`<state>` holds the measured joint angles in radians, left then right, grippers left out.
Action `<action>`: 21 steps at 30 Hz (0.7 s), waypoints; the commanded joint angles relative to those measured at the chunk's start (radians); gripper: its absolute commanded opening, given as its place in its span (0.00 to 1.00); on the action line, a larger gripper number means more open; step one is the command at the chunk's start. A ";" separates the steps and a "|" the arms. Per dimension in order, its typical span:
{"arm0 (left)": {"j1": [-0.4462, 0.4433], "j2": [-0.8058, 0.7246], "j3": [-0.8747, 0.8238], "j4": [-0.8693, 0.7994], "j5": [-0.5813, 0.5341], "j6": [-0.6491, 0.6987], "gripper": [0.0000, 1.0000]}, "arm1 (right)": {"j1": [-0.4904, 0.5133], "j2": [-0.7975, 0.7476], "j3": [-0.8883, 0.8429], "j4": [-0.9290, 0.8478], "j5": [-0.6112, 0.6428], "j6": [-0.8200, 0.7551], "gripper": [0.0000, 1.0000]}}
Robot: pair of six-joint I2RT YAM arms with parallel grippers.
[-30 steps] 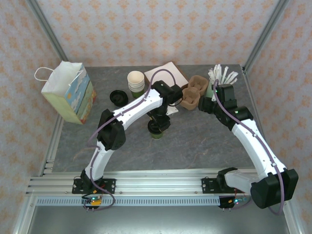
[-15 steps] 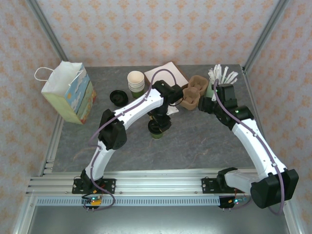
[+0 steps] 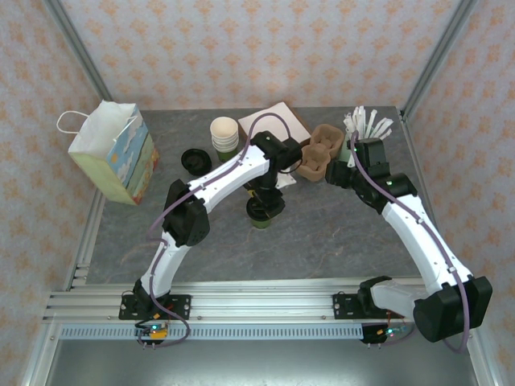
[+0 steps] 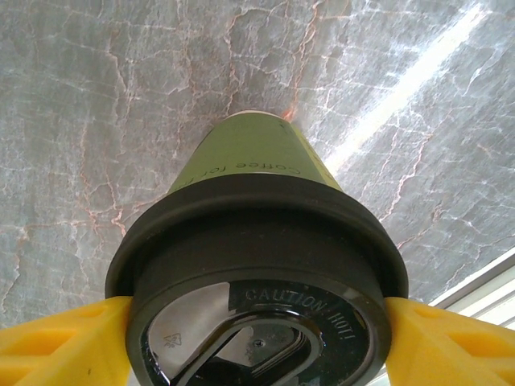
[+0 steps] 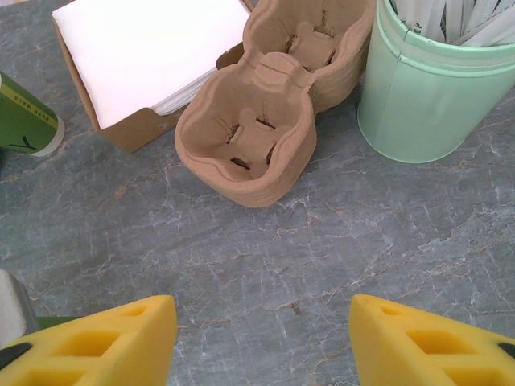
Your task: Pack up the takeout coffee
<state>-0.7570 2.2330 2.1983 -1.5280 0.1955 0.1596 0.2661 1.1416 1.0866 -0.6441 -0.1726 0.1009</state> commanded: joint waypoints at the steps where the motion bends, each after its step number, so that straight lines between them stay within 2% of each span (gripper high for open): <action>1: 0.004 -0.002 -0.009 0.043 0.030 0.021 0.78 | 0.010 -0.005 0.014 -0.013 0.010 -0.008 0.59; 21: 0.004 -0.115 -0.091 0.084 0.029 0.014 0.80 | 0.032 -0.029 -0.024 -0.007 0.025 0.006 0.59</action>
<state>-0.7567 2.1761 2.1216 -1.4658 0.2070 0.1593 0.2901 1.1301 1.0714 -0.6437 -0.1715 0.1017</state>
